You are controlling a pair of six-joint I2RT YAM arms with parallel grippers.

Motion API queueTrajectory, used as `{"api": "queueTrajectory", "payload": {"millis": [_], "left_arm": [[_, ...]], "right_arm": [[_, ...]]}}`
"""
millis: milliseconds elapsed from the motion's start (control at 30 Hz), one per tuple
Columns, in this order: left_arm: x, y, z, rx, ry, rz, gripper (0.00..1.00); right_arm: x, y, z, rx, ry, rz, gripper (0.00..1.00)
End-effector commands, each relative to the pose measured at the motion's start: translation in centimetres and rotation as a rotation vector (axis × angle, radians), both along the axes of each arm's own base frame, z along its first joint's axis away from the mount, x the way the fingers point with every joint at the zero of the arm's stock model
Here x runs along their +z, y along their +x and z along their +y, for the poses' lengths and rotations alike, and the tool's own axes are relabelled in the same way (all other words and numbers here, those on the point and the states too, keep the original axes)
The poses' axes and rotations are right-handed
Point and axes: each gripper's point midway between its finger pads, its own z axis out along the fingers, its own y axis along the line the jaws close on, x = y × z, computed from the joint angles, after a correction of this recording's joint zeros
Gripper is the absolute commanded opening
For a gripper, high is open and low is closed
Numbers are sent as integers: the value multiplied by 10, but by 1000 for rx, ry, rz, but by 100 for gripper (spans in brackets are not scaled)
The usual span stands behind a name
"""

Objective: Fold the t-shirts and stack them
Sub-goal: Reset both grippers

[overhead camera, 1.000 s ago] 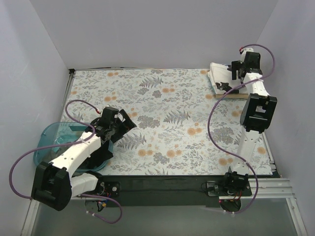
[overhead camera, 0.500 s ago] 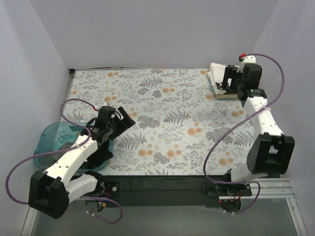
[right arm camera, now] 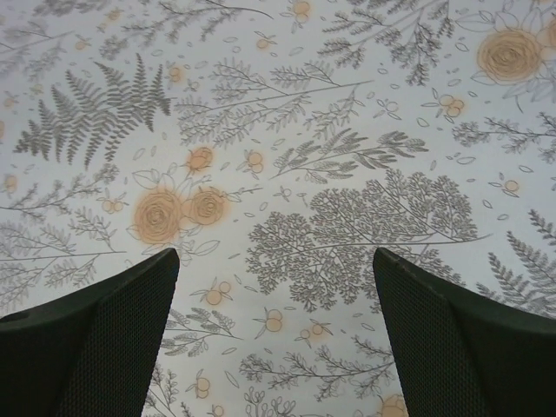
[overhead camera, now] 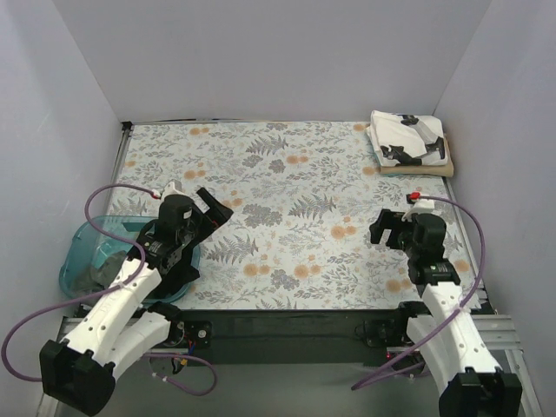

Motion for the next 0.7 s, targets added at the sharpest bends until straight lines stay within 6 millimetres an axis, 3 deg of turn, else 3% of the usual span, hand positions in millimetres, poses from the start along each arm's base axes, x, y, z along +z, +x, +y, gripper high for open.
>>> {"api": "queueTrajectory", "payload": {"millis": [0,233,367,667], "left_arm": [[-12,-5,16,85,21,16,98],[1,-10,22,113,-2,-45,98],[2,-11,25,128,-10,-70,98],[8,-10,30,150,-4,-90,98]], "right_arm": [[8,-7,19,55,111,-80,98],[13,-20,23,79,125,-172,98],[23,-19,20,66,123,-208,98],[22,-18,24,76,142,-181,98]]}}
